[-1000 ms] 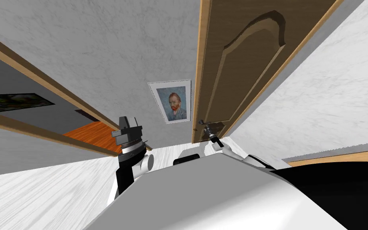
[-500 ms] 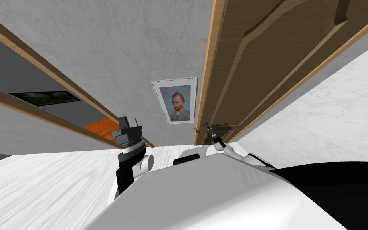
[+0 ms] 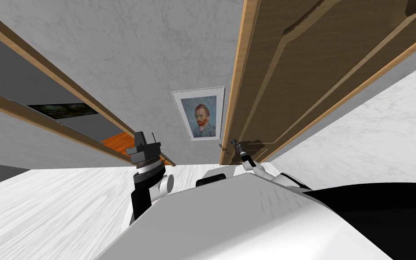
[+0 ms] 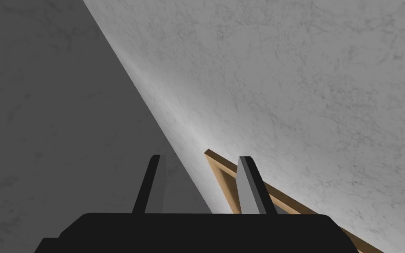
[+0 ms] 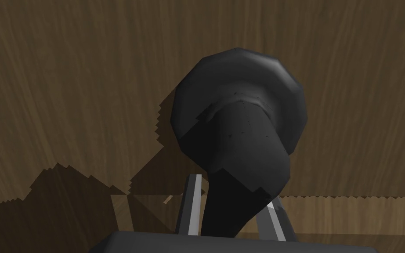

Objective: Pull the door open

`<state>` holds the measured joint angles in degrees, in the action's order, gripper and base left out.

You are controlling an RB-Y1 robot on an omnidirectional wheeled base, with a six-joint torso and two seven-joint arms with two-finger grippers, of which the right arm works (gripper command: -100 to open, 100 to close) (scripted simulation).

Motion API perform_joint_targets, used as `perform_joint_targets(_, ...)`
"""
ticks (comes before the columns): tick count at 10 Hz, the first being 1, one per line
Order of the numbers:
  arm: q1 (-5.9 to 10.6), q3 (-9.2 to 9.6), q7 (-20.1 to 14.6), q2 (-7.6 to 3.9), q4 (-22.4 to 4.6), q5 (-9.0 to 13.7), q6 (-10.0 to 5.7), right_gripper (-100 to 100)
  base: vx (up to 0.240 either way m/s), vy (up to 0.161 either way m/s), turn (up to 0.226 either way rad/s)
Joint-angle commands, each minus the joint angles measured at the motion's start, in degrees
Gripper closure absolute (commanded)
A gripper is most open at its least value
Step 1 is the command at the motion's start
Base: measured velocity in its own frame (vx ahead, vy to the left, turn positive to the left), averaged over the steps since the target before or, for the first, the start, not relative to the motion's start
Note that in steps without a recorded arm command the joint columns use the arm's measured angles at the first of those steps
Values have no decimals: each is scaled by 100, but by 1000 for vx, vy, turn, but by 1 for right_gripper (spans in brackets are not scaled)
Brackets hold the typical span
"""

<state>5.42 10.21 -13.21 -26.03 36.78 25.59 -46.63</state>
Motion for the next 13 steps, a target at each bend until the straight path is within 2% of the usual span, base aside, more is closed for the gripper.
perform_joint_targets(1, 5, 1, 6, -3, 8, -4, -7, 100, 0, 0, 0)
perform_joint_targets(4, 5, 1, 6, -3, 8, -4, -7, 100, 0, 0, 0)
perform_joint_targets(5, -60, 111, -96, -93, 49, -13, -56, 100, -115, -15, 100)
perform_joint_targets(6, -79, 146, -127, -122, 63, -17, -74, 100, -160, -31, 81)
perform_joint_targets(9, -219, 402, -347, -331, 169, -47, -206, 100, -187, -42, 88)
perform_joint_targets(13, -403, 738, -637, -606, 308, -86, -379, 100, -221, -83, 102)
